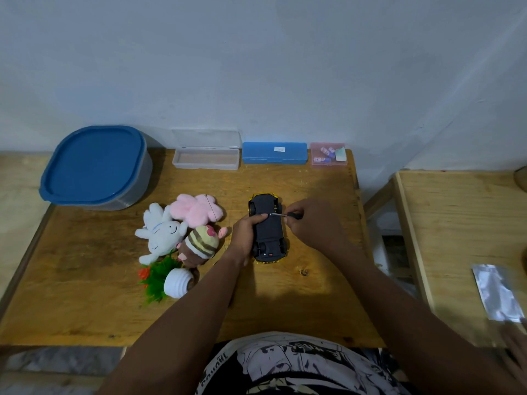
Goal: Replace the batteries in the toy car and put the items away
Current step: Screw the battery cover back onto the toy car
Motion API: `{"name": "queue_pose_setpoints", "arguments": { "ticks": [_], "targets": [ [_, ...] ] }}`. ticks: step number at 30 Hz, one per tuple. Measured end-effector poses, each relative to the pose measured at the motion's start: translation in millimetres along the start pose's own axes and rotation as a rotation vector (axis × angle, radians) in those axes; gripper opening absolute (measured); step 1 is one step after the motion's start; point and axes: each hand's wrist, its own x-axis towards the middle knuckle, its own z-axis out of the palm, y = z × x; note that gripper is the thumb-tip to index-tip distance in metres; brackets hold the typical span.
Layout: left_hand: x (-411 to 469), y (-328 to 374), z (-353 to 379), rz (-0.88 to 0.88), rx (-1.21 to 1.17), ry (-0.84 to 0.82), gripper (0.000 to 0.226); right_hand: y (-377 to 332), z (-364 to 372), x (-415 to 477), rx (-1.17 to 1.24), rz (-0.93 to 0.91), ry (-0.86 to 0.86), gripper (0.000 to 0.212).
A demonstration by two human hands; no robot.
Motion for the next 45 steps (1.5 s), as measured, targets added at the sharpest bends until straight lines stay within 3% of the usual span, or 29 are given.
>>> {"name": "queue_pose_setpoints", "arguments": {
  "ticks": [15,22,34,38,41,45],
  "targets": [
    [-6.3,1.3,3.2,0.046,0.01,0.008,0.049,-2.8,-2.5,2.3,-0.025,0.011,-0.028,0.013],
    [-10.6,2.8,5.4,0.078,0.045,0.022,0.032,-6.4,-9.3,3.6,-0.109,0.016,-0.05,0.014],
    [-22.4,14.7,16.5,0.182,0.006,0.021,0.042,-21.2,-37.5,3.7,-0.249,-0.076,-0.054,0.017],
    [-24.6,16.9,17.3,0.209,0.013,0.014,0.019,-22.4,-41.3,5.2,-0.202,-0.055,-0.059,0.021],
    [-25.7,18.4,16.7,0.225,0.013,0.007,0.021,-20.0,-41.4,4.6,-0.162,-0.034,-0.01,0.012],
    [-28.3,20.6,18.5,0.232,0.033,0.002,0.013,-19.6,-39.3,6.9,-0.274,-0.044,-0.005,0.024]
  ]
}}
